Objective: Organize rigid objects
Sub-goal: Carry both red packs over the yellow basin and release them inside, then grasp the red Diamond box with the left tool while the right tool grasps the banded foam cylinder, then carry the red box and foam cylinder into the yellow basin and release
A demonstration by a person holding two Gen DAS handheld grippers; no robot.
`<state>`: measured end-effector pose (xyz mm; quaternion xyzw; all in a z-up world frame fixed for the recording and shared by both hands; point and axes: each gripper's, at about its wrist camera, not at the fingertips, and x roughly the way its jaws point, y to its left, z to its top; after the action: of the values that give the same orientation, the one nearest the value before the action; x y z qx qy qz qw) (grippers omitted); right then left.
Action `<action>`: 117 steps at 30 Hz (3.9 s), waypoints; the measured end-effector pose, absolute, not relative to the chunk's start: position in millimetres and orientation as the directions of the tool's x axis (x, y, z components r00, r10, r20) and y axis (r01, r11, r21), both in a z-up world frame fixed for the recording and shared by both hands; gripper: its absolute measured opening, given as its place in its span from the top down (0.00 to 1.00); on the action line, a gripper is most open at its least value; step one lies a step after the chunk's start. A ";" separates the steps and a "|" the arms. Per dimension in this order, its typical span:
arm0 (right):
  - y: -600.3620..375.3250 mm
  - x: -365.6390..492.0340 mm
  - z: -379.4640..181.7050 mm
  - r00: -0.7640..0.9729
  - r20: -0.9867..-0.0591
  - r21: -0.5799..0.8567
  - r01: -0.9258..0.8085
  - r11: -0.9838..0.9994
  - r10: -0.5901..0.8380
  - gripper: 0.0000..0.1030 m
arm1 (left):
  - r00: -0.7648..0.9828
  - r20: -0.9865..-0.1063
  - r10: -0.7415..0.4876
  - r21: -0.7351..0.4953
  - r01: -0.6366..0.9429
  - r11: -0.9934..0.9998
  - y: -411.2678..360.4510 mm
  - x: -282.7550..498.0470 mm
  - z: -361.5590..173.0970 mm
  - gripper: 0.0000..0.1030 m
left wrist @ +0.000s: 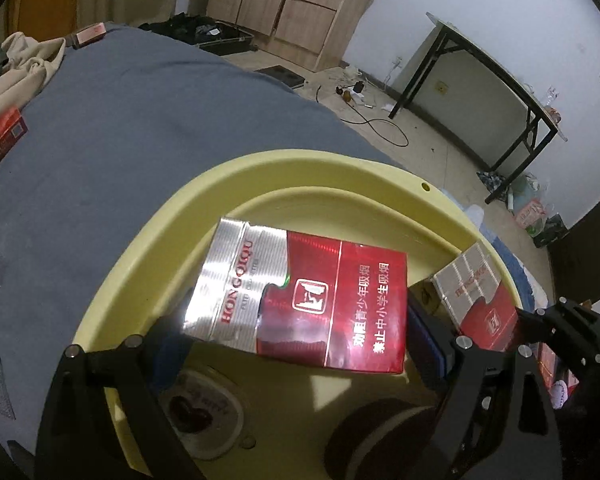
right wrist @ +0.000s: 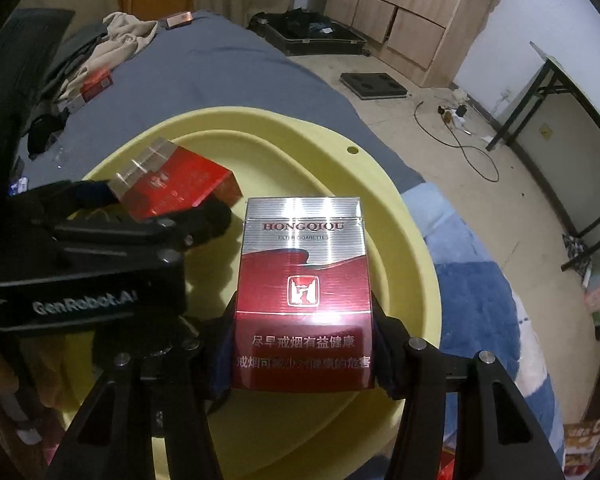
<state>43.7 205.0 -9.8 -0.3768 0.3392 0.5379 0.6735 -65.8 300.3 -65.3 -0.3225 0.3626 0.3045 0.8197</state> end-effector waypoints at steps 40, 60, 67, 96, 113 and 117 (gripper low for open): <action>-217.5 166.2 61.4 0.558 -0.712 0.050 -0.565 0.824 0.426 0.00 | 0.590 -0.801 0.105 -0.139 -0.353 0.925 86.1 70.5 -55.6 0.00; -192.3 252.2 -6.4 0.370 -0.880 0.066 -0.526 0.848 0.298 0.01 | 0.651 -0.757 0.058 -0.166 -0.278 0.946 61.2 74.4 -55.4 0.18; -194.9 256.1 -11.3 0.332 -0.863 0.142 -0.563 0.814 0.380 0.22 | 0.648 -0.758 0.069 -0.156 -0.283 0.946 57.6 81.6 -71.2 0.21; -157.4 163.2 71.0 0.465 -0.624 0.120 -0.738 0.664 0.629 0.34 | 0.749 -0.602 0.278 -0.217 -0.489 0.845 174.2 -37.5 43.5 0.43; 127.5 33.0 4.9 0.102 -0.776 0.028 -0.980 0.196 0.623 0.34 | 0.573 -0.770 0.281 -0.289 -0.706 0.647 294.8 -88.8 -37.5 0.43; 145.5 41.2 -0.1 0.093 -0.766 0.041 -0.980 0.193 0.636 0.34 | 0.531 -0.805 0.266 -0.274 -0.730 0.626 297.7 -84.7 -50.1 0.43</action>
<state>41.2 145.5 -0.1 -0.2544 0.3384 0.5822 0.6941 -84.7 297.7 -50.1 -0.3076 0.3771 0.3041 0.8190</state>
